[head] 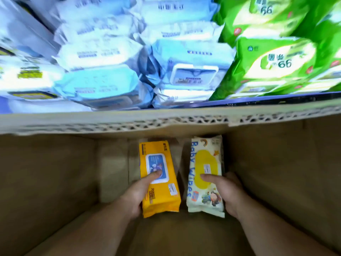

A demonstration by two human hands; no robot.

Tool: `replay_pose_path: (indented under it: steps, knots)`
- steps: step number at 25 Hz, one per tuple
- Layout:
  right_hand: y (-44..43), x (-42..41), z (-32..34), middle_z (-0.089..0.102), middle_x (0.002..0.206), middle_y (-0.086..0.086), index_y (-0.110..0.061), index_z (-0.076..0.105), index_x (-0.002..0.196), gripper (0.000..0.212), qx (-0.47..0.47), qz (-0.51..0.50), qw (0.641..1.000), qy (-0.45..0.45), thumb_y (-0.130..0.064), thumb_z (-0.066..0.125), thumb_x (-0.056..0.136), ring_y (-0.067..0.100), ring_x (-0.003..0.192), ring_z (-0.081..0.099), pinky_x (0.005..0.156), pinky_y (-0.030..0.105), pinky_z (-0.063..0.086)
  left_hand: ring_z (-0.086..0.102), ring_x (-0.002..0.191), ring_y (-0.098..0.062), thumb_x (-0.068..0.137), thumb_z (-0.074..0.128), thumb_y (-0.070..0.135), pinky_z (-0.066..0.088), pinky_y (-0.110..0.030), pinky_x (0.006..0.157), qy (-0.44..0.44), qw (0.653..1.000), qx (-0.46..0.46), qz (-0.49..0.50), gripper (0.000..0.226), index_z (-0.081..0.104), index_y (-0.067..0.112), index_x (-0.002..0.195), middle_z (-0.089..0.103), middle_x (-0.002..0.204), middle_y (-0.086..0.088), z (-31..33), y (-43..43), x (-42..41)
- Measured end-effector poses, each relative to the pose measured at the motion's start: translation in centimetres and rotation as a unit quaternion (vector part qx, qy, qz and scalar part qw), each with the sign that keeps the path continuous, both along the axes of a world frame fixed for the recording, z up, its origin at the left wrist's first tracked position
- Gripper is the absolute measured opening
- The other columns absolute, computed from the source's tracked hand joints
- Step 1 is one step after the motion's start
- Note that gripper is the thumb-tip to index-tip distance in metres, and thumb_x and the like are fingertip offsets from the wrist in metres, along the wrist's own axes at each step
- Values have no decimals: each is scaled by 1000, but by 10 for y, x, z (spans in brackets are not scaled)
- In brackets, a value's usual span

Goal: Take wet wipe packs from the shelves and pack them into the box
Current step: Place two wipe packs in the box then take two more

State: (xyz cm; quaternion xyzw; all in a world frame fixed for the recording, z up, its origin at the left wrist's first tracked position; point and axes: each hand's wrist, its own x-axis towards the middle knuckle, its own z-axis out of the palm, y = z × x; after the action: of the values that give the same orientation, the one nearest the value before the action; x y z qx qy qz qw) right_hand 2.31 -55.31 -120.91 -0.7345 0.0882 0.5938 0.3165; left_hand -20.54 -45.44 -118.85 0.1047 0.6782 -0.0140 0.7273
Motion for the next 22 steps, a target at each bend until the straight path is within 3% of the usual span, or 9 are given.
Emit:
replay_pose_path:
  steps: [3,5,8,11,12,15,17,22]
  knots:
    - [-14,-15,70,77,95,18,-5,66,115,52,-13,-33,999,26,-9,88,68,39,79,76,74,61,60,77,86,-36,46,95,50,62,-51,80,55,998,12,-23,92,62,19,126,78,99,-17,59,-4,-29]
    - [-13,-20,121,77,96,20,-3,64,116,56,-5,-46,998,35,-7,89,67,40,80,76,71,57,61,77,86,-35,50,93,47,61,-53,84,70,997,27,-26,84,64,19,124,79,97,-16,108,0,-44]
    - [-6,-24,209,77,96,19,-2,59,116,58,11,-41,998,39,-6,89,67,37,76,76,65,52,62,78,82,-30,66,88,43,63,-46,72,94,992,61,-58,68,62,19,123,79,95,-12,195,3,-50]
    - [2,-24,310,74,97,18,-5,53,108,49,36,-34,998,30,-5,86,73,22,53,72,43,33,54,79,77,-24,76,85,40,62,-38,61,89,986,109,-95,50,64,20,117,80,89,-6,288,9,-46]
    - [4,-23,338,74,99,18,-6,52,107,48,44,-29,998,26,-6,86,74,21,53,72,42,32,54,79,77,-24,77,84,39,63,-39,62,78,984,116,-107,48,65,19,117,80,90,-5,318,12,-44]
    - [-4,-31,428,74,103,16,-9,50,106,51,68,-26,997,1,-5,87,72,31,76,77,66,50,63,78,83,-27,71,88,36,64,-45,70,32,978,153,-136,58,65,16,120,80,97,-7,411,15,-40]
    - [-17,-39,484,74,102,16,-10,50,106,52,77,-47,996,-18,-5,88,70,34,80,77,74,56,61,78,87,-29,63,91,35,63,-52,77,16,971,171,-167,70,64,13,123,79,100,-9,466,16,-42]
    - [-51,-51,617,74,105,19,-7,51,113,55,141,-121,981,-60,-6,87,72,38,82,76,76,58,61,78,78,-23,77,87,27,63,-42,68,-42,942,264,-204,41,62,22,109,80,89,-1,592,18,-43]
